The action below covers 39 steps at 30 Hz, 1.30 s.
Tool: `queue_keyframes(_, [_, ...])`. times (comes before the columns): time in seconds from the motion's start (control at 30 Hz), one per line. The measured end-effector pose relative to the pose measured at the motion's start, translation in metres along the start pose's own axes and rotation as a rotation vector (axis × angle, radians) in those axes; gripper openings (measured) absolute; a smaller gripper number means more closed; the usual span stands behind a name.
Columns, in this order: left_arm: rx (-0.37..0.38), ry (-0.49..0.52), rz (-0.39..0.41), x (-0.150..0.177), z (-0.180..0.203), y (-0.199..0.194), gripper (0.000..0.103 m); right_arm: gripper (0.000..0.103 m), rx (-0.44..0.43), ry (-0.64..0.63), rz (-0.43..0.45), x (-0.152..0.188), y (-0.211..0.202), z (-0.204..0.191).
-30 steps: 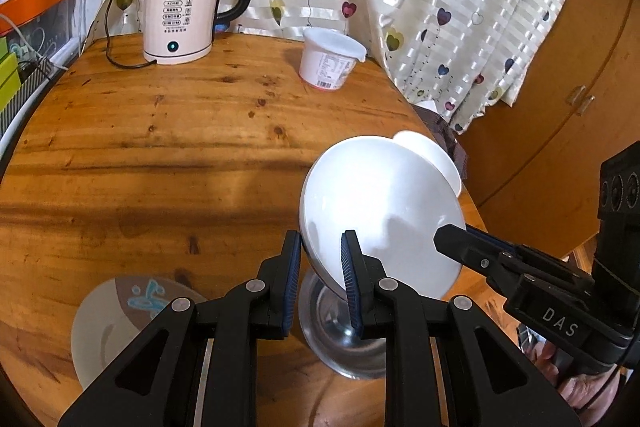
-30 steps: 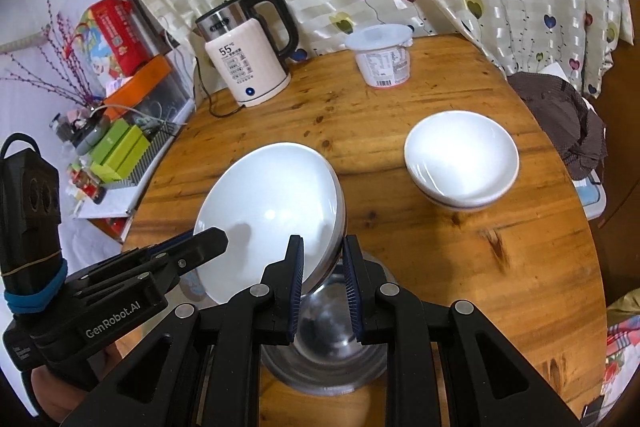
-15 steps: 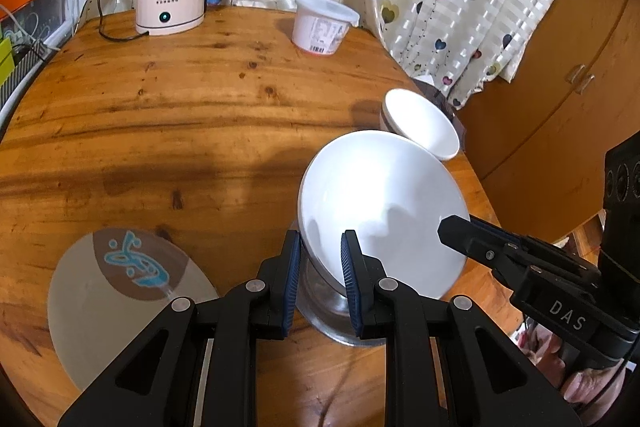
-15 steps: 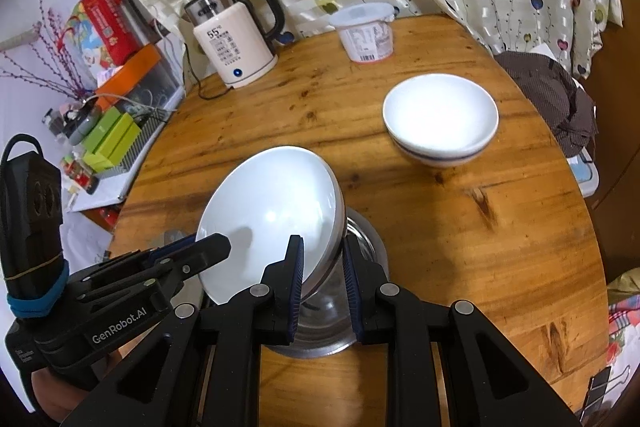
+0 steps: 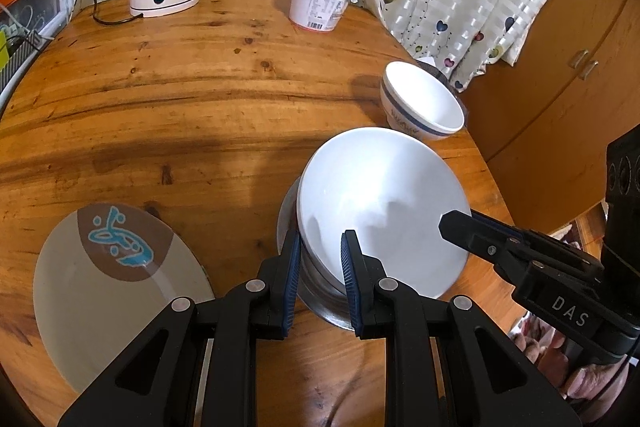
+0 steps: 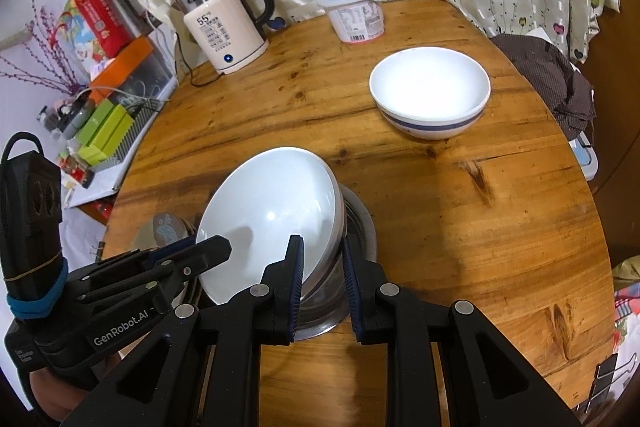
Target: Organize plates and bowls
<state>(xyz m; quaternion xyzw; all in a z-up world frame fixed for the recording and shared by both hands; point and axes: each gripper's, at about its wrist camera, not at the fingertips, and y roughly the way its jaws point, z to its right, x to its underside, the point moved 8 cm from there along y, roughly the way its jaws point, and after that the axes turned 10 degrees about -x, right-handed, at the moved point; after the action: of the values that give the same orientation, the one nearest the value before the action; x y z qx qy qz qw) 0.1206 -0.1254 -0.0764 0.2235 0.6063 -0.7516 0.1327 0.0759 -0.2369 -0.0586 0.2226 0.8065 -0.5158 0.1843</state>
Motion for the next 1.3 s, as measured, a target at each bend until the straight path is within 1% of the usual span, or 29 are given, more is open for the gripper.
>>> queue_keyframes(0.4, [-0.009, 0.001, -0.036, 0.004, 0.000, 0.011, 0.022, 0.020, 0.004, 0.011, -0.034, 0.004, 0.011, 0.005])
queue_keyframes(0.83, [-0.006, 0.001, -0.037, 0.004, 0.000, 0.012, 0.022, 0.022, 0.015, 0.005, -0.056, 0.007, 0.017, 0.008])
queue_keyframes(1.3, [0.005, -0.014, -0.021, 0.001, -0.003, 0.007, 0.022, 0.022, 0.018, -0.001, -0.039, 0.004, 0.013, 0.007])
